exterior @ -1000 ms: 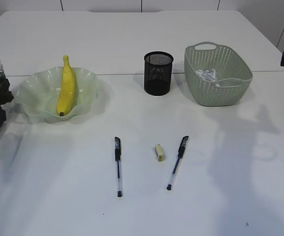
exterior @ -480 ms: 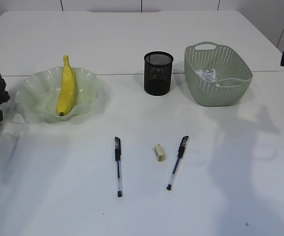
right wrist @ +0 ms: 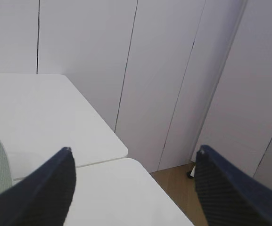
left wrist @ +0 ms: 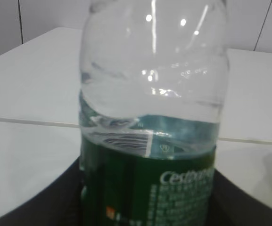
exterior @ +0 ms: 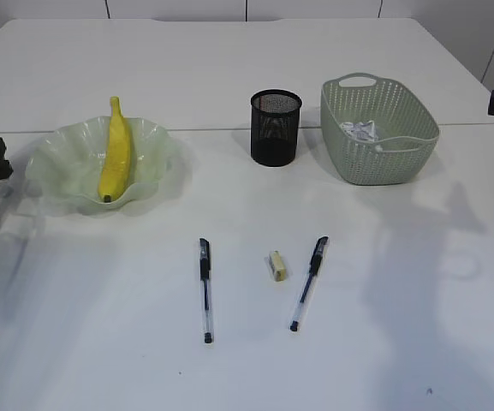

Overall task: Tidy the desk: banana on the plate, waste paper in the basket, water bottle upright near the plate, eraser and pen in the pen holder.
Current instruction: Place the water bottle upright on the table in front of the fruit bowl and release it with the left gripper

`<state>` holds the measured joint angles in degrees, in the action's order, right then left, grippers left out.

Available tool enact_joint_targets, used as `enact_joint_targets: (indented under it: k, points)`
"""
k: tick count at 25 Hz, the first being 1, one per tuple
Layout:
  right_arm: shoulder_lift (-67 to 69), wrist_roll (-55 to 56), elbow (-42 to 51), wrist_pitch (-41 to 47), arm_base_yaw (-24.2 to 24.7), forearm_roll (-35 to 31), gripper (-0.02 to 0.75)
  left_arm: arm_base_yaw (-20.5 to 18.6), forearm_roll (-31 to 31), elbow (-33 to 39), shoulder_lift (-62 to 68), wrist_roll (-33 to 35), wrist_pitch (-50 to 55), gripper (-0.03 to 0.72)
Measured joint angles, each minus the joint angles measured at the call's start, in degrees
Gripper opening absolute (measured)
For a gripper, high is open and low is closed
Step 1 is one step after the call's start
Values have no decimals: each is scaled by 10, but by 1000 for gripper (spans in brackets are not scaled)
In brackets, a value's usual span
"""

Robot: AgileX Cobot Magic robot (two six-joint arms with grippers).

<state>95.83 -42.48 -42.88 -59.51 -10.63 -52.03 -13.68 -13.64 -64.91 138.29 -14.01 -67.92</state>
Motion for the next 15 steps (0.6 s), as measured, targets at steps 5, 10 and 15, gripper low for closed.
enact_joint_targets:
  k: [5, 10, 15]
  points:
    - [0, 0, 0, 0, 0, 0, 588, -1, -5, 0, 0, 0, 0, 373]
    - [0, 0, 0, 0, 0, 0, 588, -1, -6, 0, 0, 0, 0, 373]
    - [0, 0, 0, 0, 0, 0, 588, -1, -6, 0, 0, 0, 0, 382]
